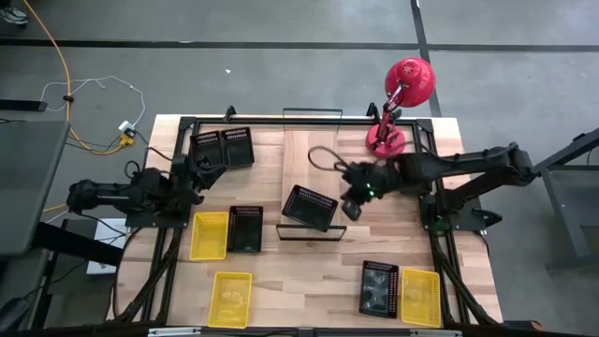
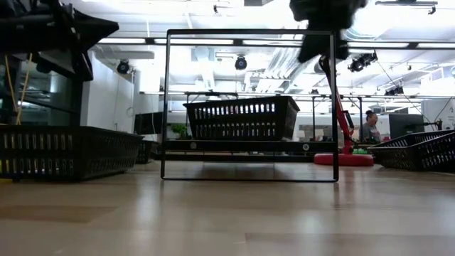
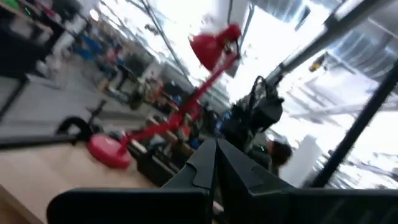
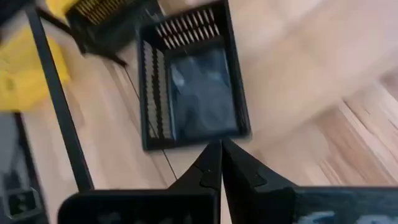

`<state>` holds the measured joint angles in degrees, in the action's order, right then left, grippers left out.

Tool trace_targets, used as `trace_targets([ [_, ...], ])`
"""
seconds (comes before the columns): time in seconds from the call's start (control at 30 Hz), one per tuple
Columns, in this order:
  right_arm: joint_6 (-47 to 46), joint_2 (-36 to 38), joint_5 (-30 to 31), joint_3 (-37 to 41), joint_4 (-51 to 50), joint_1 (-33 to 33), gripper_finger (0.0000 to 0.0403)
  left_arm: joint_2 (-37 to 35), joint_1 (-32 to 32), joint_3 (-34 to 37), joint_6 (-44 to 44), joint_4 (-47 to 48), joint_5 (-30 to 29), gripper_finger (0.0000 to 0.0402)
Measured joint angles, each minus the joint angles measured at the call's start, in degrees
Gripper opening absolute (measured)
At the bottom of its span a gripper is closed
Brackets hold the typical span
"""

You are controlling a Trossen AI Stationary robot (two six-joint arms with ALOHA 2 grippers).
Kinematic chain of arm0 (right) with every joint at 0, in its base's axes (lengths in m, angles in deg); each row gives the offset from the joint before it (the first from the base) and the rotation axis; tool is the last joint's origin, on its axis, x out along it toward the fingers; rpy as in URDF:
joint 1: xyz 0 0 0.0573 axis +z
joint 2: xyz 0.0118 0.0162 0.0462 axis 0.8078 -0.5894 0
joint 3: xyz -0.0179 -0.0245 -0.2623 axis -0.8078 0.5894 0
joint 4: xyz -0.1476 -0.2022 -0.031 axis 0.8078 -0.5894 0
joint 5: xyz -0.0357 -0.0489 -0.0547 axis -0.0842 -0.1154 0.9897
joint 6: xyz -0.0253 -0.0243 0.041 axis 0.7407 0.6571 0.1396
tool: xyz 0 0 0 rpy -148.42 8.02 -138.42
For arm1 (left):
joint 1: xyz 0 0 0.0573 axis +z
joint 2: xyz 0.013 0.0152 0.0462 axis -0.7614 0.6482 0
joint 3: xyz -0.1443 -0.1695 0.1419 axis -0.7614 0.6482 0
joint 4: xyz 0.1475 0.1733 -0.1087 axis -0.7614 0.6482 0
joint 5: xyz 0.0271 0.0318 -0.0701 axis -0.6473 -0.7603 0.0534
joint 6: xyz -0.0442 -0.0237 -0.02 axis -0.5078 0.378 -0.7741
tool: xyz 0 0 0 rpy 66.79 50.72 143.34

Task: Stack baskets on shelf by color
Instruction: Put the black bin on the shelf

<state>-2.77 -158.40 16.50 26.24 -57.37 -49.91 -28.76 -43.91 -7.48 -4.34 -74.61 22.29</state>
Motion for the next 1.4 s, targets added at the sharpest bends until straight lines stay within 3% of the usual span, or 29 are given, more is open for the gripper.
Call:
trace_targets([
  [0.2, -2.69, 5.54, 3.77, 4.75, -0.67, 2.43, 0.0000, 12.44, -0.09, -5.03, -1.96, 0.11, 1.22, 0.0003],
  [0.5, -5.07, 17.41, 4.07, 10.04, -0.95, 1.55, 0.0000, 45.18, 1.79, -23.63, 4.89, 10.07, 5.30, 0.0003],
  [0.7, -5.53, 21.87, 6.29, 10.16, -1.03, 1.55, 0.0000, 65.01, 8.44, -37.18, -0.97, 12.17, 12.60, 0.0003],
  [0.9, -6.12, 22.33, 7.02, 10.16, -1.07, 1.55, 0.0000, 80.24, 16.10, -53.33, -6.93, 24.81, 24.08, 0.0003],
  [1.17, -5.93, 21.97, 7.75, 10.16, -1.05, 1.55, 0.0000, 96.55, 18.37, -71.35, -0.46, 39.74, 28.50, 0.0000],
  [1.4, -5.90, 21.97, 9.14, 10.16, -1.07, 1.55, 0.0000, 103.65, 18.37, -77.90, 5.23, 49.67, 30.80, 0.0000],
])
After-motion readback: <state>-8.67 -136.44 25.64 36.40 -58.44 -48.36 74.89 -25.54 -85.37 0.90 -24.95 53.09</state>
